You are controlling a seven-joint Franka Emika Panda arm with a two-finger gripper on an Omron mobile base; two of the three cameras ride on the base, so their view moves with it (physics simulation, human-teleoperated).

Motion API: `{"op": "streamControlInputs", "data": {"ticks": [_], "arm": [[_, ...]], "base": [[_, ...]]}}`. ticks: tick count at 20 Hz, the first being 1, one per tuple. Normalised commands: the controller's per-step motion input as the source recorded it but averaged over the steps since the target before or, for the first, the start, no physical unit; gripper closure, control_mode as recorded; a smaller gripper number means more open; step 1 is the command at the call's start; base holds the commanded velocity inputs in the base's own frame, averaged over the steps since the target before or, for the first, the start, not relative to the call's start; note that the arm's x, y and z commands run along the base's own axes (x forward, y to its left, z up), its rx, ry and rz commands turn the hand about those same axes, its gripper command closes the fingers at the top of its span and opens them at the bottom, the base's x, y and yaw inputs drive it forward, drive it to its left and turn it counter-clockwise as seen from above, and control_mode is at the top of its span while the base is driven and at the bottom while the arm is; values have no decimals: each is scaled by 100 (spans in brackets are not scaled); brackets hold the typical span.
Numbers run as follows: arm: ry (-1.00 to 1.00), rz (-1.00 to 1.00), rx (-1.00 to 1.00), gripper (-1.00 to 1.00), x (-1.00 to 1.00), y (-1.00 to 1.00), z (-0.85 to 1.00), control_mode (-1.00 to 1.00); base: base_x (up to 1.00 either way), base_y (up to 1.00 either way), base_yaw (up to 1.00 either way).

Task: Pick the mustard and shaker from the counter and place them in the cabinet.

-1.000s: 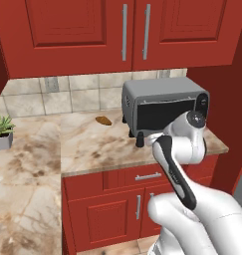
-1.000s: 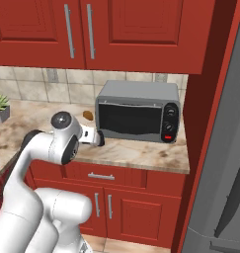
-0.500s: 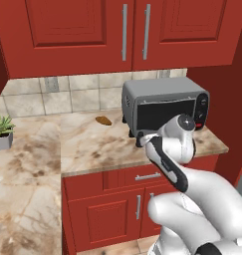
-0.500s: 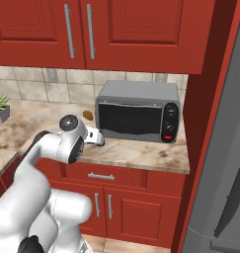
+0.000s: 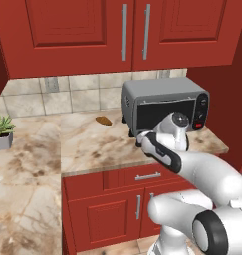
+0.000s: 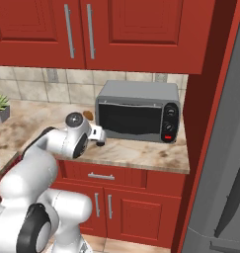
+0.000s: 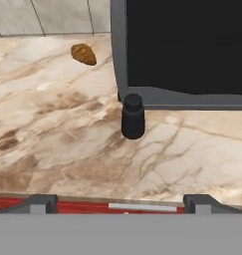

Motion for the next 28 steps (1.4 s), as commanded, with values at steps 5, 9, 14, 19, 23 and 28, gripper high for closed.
{"op": "streamControlInputs", "data": {"ticks": [5,9,14,19,23,28], "arm": [[4,0,0,-100,17,0,-2,-100],[1,0,0,-100,13,0,-1,-100],[0,0,0,-100,5,0,-18,-100],[0,0,0,-100,0,0,-34,-100],[0,0,0,-100,9,0,-24,-100],[0,0,0,-100,20,0,-8,-100]], "base": [[0,0,0],[0,0,0],[0,0,0],[0,0,0],[0,0,0],[0,0,0]]}}
